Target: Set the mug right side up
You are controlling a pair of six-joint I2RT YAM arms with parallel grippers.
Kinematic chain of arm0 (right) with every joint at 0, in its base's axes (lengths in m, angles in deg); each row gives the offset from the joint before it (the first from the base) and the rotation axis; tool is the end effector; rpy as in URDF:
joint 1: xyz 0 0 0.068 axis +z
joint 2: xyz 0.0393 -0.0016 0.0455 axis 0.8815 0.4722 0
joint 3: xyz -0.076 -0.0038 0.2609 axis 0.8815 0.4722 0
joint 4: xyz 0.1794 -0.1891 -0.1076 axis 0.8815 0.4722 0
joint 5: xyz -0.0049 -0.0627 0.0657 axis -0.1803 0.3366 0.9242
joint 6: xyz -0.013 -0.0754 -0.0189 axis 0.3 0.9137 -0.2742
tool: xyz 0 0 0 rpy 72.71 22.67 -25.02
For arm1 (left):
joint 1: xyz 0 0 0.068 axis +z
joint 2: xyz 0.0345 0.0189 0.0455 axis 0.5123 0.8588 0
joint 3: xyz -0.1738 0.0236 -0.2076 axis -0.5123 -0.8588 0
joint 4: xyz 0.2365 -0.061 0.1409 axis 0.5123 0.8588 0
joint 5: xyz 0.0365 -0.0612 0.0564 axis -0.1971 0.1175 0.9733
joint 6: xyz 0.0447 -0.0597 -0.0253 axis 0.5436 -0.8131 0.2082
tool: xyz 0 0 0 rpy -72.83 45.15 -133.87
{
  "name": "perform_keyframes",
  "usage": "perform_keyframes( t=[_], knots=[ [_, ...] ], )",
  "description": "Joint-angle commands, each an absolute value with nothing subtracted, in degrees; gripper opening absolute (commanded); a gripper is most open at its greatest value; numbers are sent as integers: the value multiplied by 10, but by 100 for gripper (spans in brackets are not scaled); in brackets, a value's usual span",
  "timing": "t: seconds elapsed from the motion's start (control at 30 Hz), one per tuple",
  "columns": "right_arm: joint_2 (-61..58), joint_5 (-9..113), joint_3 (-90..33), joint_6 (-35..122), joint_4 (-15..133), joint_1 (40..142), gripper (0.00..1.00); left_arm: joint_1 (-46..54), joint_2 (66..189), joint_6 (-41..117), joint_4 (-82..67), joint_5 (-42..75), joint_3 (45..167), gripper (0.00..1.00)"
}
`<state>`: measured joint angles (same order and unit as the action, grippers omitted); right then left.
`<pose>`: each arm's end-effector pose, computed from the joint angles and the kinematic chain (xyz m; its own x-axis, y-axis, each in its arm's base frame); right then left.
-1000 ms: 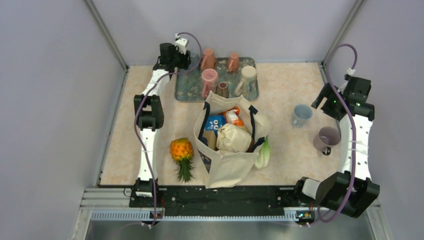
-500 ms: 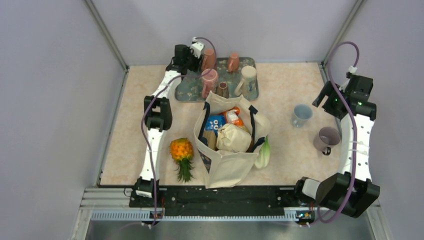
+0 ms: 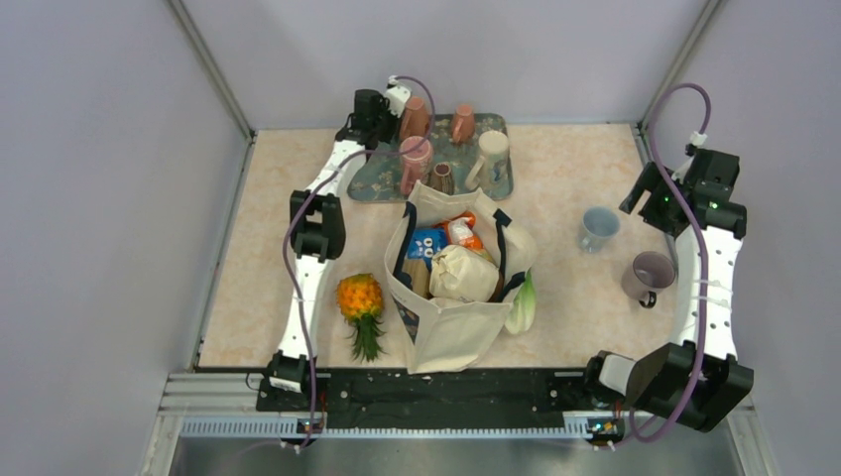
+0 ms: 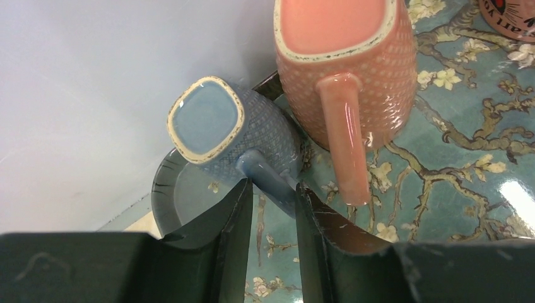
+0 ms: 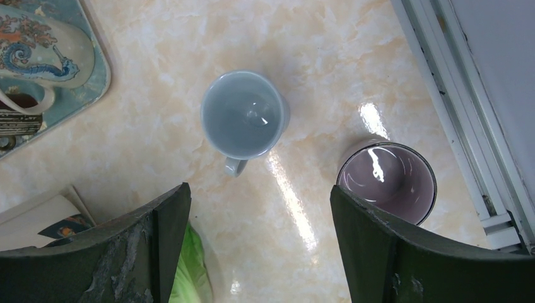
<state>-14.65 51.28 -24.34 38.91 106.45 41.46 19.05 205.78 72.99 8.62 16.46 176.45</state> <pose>0.2705 -0.0914 0.3324 -0.5980 0.4315 -0.6755 0.3885 0.8931 0.2267 0.6410 -0.1435 0.1795 -0.2404 0.4578 -0.8559 0.4679 0.8272 0.3111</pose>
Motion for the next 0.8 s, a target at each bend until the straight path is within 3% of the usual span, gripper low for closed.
perform_keyframes(
  t=[0.0, 0.33, 0.6, 0.77],
  knots=[
    [-163, 504, -275, 400, 1067, 418, 81, 189, 2066, 744, 90, 233, 1764, 35],
    [-172, 505, -271, 402, 1067, 418, 81, 229, 2018, 645, 115, 169, 1711, 33],
    [-174, 509, -260, 400, 1064, 418, 82, 254, 1933, 612, 33, 86, 1577, 30],
    [-176, 508, -258, 403, 1064, 418, 82, 264, 1903, 633, -34, 44, 1524, 41]
  ],
)
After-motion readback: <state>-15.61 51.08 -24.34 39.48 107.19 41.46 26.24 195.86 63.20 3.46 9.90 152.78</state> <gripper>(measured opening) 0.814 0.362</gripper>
